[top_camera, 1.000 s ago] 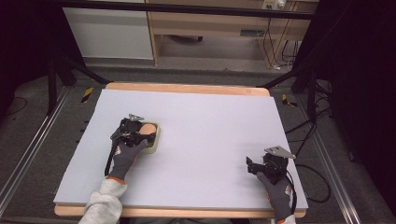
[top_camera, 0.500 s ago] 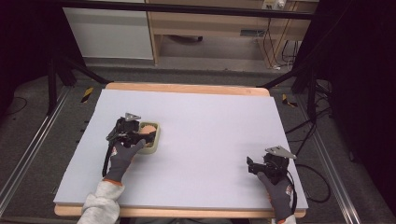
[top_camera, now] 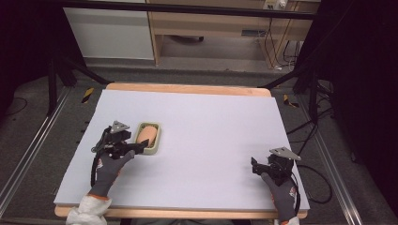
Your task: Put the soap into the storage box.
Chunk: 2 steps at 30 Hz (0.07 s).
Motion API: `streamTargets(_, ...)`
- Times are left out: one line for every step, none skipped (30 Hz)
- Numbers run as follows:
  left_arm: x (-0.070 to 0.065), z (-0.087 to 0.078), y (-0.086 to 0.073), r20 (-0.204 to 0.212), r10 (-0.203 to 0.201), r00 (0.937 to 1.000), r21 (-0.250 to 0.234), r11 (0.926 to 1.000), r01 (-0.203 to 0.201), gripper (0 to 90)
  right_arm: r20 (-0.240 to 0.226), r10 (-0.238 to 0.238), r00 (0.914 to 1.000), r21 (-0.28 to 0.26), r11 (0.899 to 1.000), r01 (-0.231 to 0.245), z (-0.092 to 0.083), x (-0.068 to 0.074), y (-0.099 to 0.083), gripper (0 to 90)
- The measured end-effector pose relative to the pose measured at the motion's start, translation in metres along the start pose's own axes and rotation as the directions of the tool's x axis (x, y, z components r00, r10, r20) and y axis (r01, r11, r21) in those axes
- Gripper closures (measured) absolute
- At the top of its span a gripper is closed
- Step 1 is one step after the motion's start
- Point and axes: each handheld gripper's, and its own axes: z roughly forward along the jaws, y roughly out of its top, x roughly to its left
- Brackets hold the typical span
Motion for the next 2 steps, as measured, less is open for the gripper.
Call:
streamTargets(0.0002,-0.0020,-0.0030,0.001,0.002,1.0000,0.002,1.0000,-0.002,17.7,-0.001,0.004,1.0000,0.000,1.000,-0.004,0.0000,0.0000,0.0000,5.7)
streamTargets(0.0001,-0.0037,-0.0061,0.000,0.004,1.0000,0.001,1.0000,-0.004,17.6,-0.001,0.001,1.0000,0.003,1.000,-0.001,0.0001,-0.0005,-0.0002,5.7)
